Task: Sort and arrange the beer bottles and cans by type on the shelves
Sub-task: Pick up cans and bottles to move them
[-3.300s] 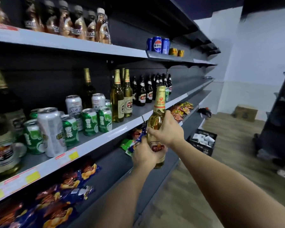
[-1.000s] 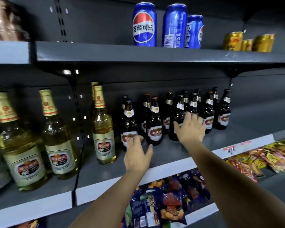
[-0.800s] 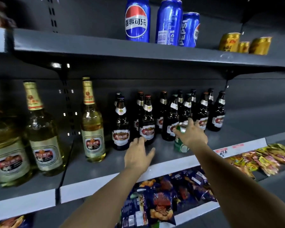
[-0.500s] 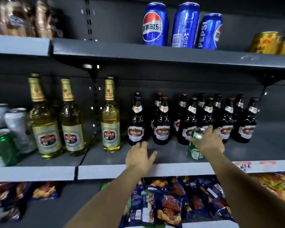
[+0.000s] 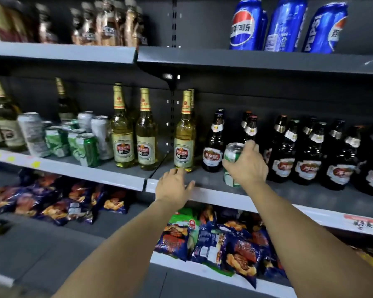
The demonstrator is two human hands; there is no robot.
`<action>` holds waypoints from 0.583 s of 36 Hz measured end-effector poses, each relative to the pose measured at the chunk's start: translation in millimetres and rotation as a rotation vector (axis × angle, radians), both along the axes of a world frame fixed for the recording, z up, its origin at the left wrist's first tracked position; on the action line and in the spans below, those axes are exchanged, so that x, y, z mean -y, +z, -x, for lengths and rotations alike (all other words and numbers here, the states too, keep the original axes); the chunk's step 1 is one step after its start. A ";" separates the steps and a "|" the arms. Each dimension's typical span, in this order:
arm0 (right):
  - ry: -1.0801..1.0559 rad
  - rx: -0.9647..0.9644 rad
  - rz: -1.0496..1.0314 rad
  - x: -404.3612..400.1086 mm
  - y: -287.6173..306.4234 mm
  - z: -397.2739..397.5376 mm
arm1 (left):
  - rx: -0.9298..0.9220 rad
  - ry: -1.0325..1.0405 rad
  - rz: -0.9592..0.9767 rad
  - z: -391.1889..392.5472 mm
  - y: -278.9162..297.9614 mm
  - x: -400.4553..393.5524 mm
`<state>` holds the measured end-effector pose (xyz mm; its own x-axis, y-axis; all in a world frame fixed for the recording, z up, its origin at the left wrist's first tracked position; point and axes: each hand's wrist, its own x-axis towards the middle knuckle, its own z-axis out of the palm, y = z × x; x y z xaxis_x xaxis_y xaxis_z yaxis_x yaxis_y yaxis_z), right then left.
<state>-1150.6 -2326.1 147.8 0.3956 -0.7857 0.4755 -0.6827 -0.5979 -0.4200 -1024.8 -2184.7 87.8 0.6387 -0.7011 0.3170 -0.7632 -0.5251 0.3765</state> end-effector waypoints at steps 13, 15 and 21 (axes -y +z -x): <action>0.421 -0.131 -0.097 -174.5 -40.9 -171.8 | 0.024 0.294 -0.127 -120.3 -4.8 -169.6; 0.474 -0.154 -0.096 -202.6 -46.5 -201.6 | 0.031 0.344 -0.149 -145.0 -8.3 -206.2; 0.610 -0.233 -0.094 -284.9 -58.4 -290.5 | 0.034 0.457 -0.243 -217.0 -20.8 -312.1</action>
